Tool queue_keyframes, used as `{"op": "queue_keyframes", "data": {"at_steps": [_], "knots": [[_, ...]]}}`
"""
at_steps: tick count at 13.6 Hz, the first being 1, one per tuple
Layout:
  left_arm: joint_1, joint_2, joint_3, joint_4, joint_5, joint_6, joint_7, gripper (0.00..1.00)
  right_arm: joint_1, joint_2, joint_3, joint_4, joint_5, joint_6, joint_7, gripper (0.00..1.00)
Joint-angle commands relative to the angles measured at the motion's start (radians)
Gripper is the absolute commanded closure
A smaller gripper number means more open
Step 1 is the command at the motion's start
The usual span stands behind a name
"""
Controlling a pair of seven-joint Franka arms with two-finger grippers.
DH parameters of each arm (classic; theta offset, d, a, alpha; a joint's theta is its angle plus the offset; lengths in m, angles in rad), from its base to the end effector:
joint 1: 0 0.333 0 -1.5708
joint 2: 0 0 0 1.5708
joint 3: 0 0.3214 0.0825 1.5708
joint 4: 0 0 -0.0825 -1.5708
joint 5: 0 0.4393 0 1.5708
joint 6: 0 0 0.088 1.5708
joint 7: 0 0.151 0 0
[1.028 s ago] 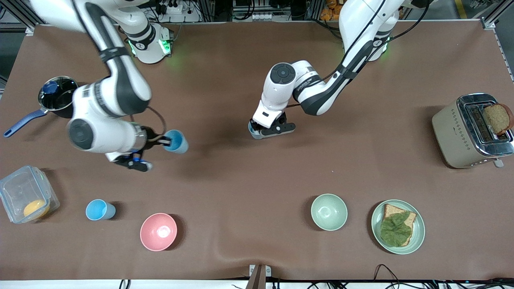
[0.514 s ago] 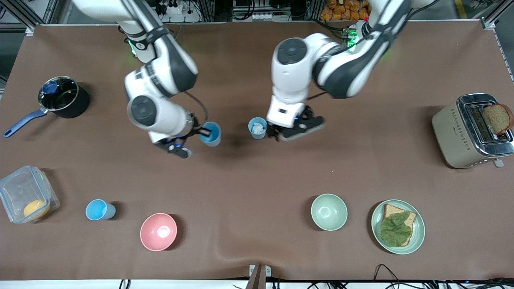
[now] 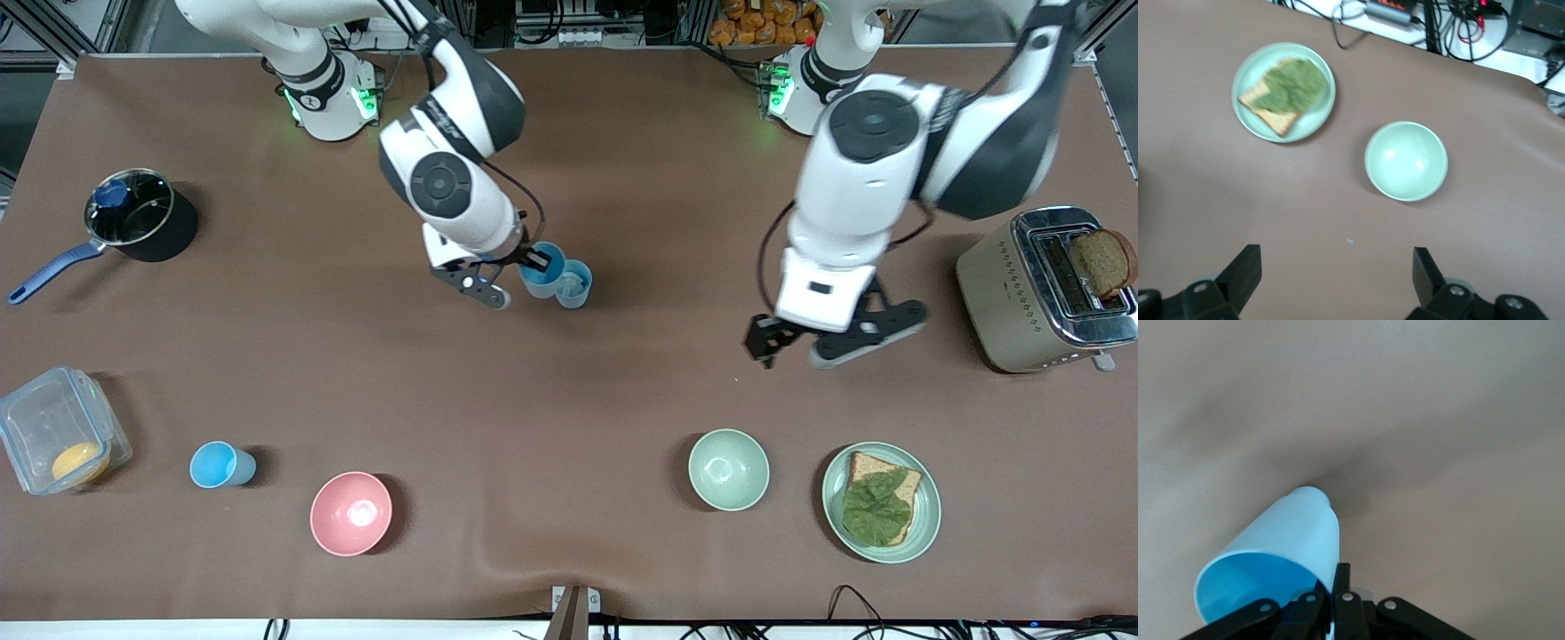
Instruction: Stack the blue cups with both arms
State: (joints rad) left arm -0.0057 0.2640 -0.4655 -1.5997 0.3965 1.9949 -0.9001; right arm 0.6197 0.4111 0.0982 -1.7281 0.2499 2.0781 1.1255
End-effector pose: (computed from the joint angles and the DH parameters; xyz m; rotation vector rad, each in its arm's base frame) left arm 0.6645 -0.2667 0.4571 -2.9753 -0.4763 -0.4371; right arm 0.5143 0.4739 0.2761 -2.9043 0.8088 0.3622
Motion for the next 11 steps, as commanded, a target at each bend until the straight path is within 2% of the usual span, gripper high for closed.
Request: {"op": "queue_keyframes", "data": {"at_steps": [1, 5, 8, 11], "knots": [[0.059, -0.087, -0.013, -0.013, -0.017, -0.063, 0.162, 0.0, 0.035, 0.064, -0.012, 0.065, 0.014, 0.02, 0.059, 1.0], [0.188, -0.123, -0.01, 0.056, -0.165, -0.169, 0.403, 0.0, 0.046, 0.081, -0.012, 0.071, 0.016, 0.02, 0.065, 1.0], [0.207, -0.124, -0.009, 0.092, -0.174, -0.254, 0.431, 0.0, 0.063, 0.09, -0.012, 0.07, 0.014, 0.022, 0.076, 1.0], [0.24, -0.126, -0.009, 0.112, -0.176, -0.272, 0.429, 0.0, 0.072, 0.098, -0.012, 0.07, 0.014, 0.022, 0.076, 1.0]]}}
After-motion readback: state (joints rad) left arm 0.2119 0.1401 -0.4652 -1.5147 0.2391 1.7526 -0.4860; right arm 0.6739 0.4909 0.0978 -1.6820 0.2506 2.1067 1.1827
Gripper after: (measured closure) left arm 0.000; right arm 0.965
